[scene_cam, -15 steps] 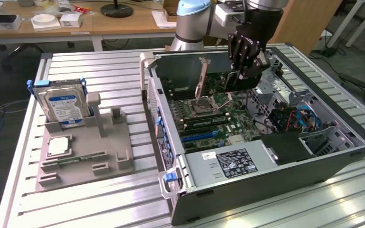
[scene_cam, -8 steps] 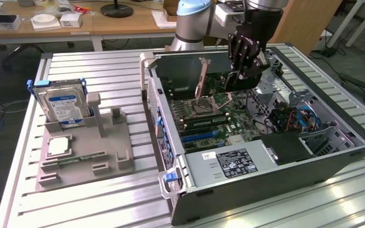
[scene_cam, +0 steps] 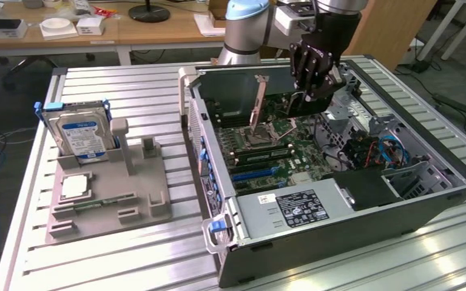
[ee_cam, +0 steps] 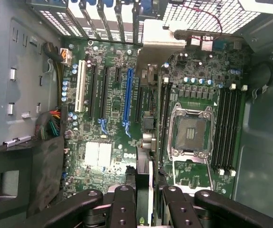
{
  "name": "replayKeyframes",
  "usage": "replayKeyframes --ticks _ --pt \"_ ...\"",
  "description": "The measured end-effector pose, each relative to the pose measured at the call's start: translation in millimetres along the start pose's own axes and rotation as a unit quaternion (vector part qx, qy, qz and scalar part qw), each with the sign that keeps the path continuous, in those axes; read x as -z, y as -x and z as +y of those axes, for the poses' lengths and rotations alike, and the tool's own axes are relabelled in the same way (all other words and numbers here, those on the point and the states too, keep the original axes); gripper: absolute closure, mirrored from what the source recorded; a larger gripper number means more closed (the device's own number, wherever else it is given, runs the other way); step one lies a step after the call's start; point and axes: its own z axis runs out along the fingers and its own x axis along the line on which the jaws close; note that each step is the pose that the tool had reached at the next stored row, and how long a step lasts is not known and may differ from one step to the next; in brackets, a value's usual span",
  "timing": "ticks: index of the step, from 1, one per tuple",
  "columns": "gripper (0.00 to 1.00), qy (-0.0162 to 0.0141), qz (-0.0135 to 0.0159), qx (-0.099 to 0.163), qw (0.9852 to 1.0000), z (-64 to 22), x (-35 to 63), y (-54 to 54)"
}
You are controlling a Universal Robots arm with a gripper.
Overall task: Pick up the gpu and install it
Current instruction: 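Insert the gpu into the slot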
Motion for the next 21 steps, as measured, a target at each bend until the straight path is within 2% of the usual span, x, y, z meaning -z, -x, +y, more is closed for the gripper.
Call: replayKeyframes --ticks 4,8,16,21 --pt "0.73 0.0 -0.0001 -0.001 1.0 0.0 -0.3 0.0" --pt "0.73 0.0 0.0 -0.023 0.9997 0.0 -1.3 0.0" --pt "0.73 -0.0001 -0.0002 -0.023 0.9997 -0.1 -1.8 0.1" --pt "0.73 -0.0001 -0.0001 -0.023 0.9997 -0.1 -10.1 0.0"
